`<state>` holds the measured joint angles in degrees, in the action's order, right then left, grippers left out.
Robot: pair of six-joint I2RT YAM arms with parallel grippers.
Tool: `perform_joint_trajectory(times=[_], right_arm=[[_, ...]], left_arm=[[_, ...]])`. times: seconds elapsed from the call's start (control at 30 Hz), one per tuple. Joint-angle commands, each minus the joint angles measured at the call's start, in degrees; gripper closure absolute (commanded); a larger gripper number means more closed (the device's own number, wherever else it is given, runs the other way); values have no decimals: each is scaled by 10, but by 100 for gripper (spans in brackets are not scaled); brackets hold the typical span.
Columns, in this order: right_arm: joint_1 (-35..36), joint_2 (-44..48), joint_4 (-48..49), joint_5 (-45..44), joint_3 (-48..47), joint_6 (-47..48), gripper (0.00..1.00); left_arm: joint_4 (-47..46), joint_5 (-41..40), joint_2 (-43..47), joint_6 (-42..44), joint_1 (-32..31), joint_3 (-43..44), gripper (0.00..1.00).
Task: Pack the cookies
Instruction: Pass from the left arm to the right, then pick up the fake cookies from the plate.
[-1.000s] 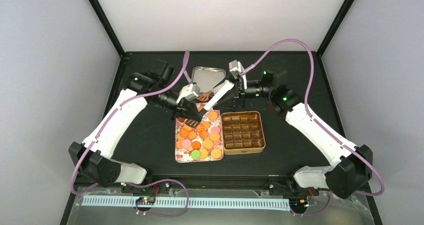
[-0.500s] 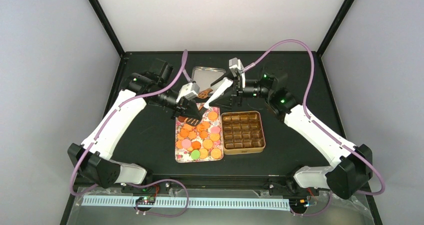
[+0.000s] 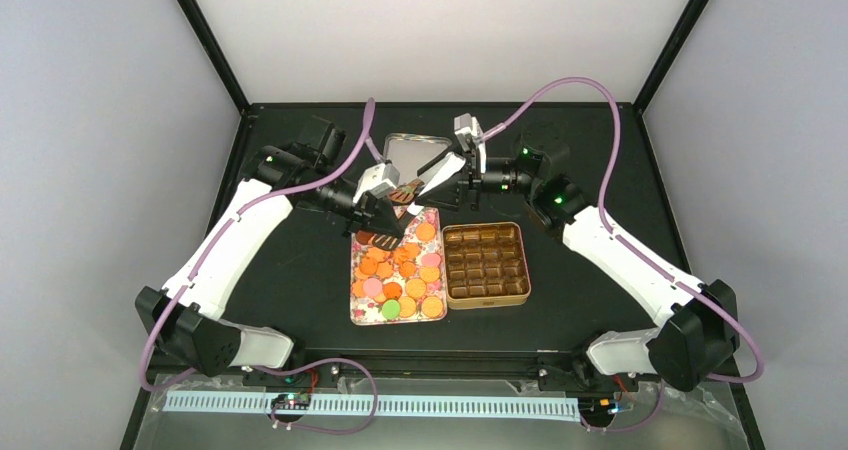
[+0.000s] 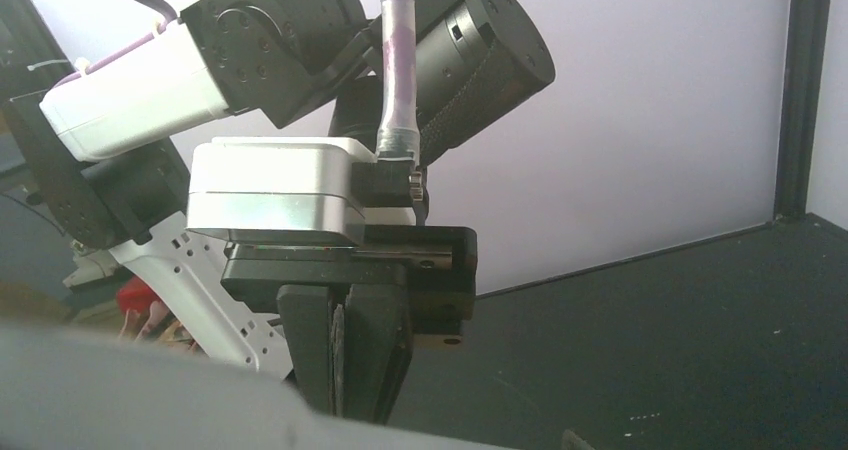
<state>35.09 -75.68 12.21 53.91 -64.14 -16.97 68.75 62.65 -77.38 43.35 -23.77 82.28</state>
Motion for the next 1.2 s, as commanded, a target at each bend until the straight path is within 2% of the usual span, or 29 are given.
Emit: perform_joint_trajectory(times=[0.0, 0.33, 0.47, 0.63, 0.7, 0.73, 0.77, 0.87, 0.97, 1.17], right_arm=[[9, 3, 29, -2, 6, -13, 32], [9, 46, 34, -85, 56, 18, 48], [9, 52, 46, -97, 71, 16, 50], [10, 61, 48, -122, 82, 23, 52], [10, 65, 46, -136, 88, 27, 52], [10, 68, 47, -143, 92, 28, 52], [12, 73, 50, -147, 97, 29, 52], [31, 85, 35, -182, 105, 56, 53], [48, 80, 33, -203, 112, 71, 53], [96, 34, 34, -279, 101, 95, 55]], left_arm=[[-51, -3, 7, -6, -1, 15, 98], [-87, -59, 9, -21, 0, 3, 95], [-98, -83, 7, -28, 0, 4, 80], [-81, -139, 2, -22, 2, 14, 51], [-38, -161, -4, 25, 17, 24, 40], [-26, -169, -4, 62, 36, 15, 34], [-32, -182, -6, 87, 64, -1, 32], [-39, -224, -36, 152, 167, -35, 31], [-52, -282, -72, 183, 230, -73, 32], [-226, -356, -50, 146, 252, -226, 36]])
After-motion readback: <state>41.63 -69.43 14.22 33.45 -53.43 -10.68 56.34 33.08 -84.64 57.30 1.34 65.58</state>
